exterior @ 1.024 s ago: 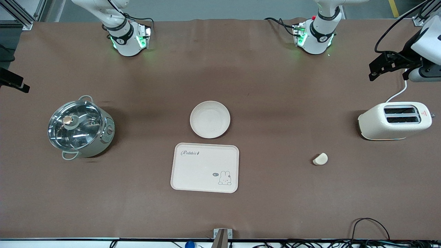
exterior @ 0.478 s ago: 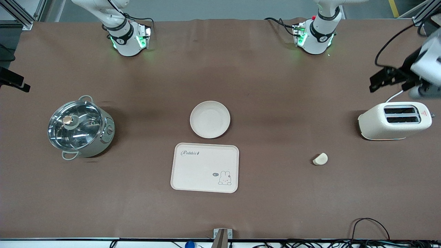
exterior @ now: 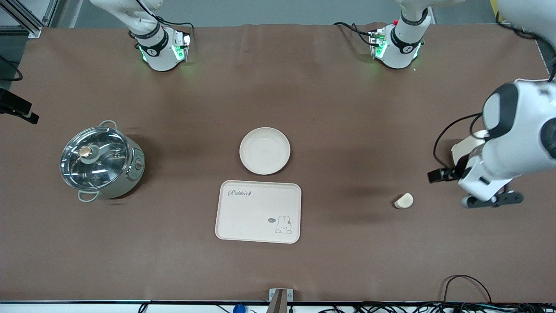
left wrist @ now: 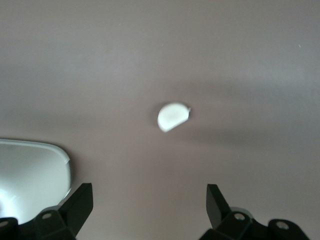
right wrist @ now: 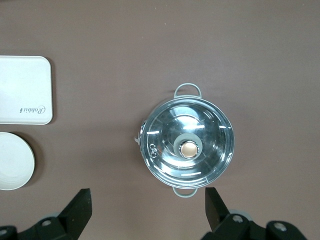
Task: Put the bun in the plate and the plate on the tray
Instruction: 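Move the left gripper down toward the white bun beside the toaster, then close the left gripper on the white bun and lift it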
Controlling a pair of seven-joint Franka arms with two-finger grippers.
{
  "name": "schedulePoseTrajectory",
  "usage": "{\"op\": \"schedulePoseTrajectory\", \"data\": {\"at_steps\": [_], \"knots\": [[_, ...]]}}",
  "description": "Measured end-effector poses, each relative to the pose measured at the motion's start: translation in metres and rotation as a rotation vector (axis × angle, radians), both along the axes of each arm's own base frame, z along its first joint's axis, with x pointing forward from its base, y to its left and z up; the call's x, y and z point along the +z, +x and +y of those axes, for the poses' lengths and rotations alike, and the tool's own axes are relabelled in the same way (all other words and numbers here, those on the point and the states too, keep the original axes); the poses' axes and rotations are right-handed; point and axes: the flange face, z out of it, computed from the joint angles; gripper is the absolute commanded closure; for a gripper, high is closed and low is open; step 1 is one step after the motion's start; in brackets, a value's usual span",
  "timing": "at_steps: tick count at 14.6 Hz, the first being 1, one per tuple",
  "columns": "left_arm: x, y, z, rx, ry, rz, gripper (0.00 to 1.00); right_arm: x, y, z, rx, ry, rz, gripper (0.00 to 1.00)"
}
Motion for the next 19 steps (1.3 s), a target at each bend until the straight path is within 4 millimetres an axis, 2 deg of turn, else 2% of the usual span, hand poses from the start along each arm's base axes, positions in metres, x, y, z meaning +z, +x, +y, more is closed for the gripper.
{"op": "schedulePoseTrajectory", "data": {"at_steps": [2, 4, 9, 15, 19], "knots": [[-0.05, 0.011, 0.001, 0.004, -0.013, -0.012, 0.0, 0.0, 0.0, 0.002, 0.003, 0.0, 0.002, 0.0], [-0.091, 0.013, -0.002, 0.001, -0.02, -0.002, 0.03, -0.001, -0.001, 0.003, 0.005, 0.001, 0.011, 0.0], [-0.165, 0.006, -0.004, 0.007, -0.035, -0.004, 0.11, -0.002, -0.003, 0.003, 0.006, 0.003, 0.026, 0.0], [-0.202, 0.007, -0.007, 0.007, -0.047, -0.02, 0.18, -0.001, -0.003, 0.005, 0.01, 0.003, 0.025, 0.0], [-0.228, 0.006, -0.008, 0.008, -0.055, -0.029, 0.3, 0.005, -0.008, 0.006, 0.013, 0.004, 0.031, 0.0]]}}
